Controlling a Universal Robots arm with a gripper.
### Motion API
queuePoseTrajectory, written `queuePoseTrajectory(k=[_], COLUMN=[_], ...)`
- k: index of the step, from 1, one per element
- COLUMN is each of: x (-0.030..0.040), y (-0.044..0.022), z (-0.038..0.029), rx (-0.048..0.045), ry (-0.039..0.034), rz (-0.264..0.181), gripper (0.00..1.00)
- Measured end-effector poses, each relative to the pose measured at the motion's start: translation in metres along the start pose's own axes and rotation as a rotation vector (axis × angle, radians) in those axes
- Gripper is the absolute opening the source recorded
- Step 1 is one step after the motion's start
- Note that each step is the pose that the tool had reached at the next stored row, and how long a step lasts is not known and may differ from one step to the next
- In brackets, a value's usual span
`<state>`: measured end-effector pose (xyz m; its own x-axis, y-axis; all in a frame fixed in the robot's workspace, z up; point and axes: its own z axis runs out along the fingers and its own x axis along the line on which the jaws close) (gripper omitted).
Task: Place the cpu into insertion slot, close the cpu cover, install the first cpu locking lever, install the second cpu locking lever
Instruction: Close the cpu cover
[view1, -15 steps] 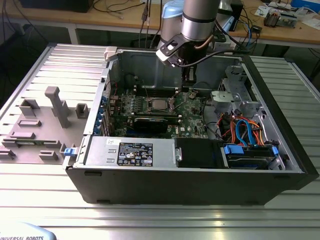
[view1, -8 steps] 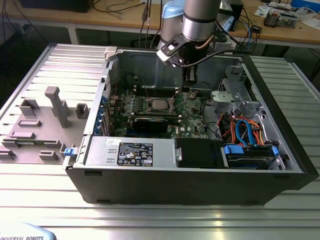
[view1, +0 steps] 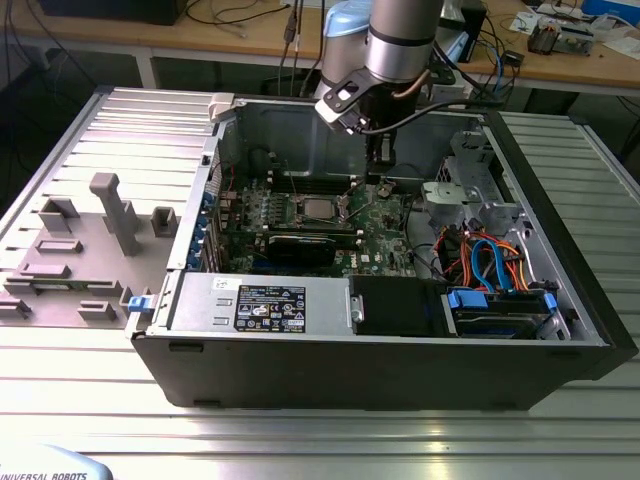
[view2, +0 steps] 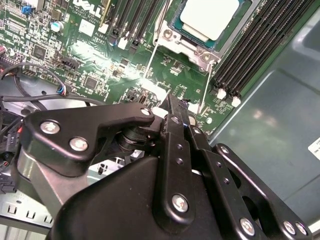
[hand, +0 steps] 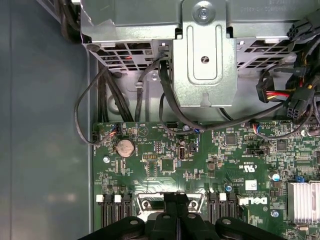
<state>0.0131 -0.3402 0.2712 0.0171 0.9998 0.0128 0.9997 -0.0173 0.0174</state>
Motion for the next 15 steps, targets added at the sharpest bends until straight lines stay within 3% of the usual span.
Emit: queuePoseTrajectory(k=[15], x=[0.0001], y=[0.0062], z=[0.0001], rx=[0.0000], ry=[0.0000], rz=[0.000], gripper=[0.11])
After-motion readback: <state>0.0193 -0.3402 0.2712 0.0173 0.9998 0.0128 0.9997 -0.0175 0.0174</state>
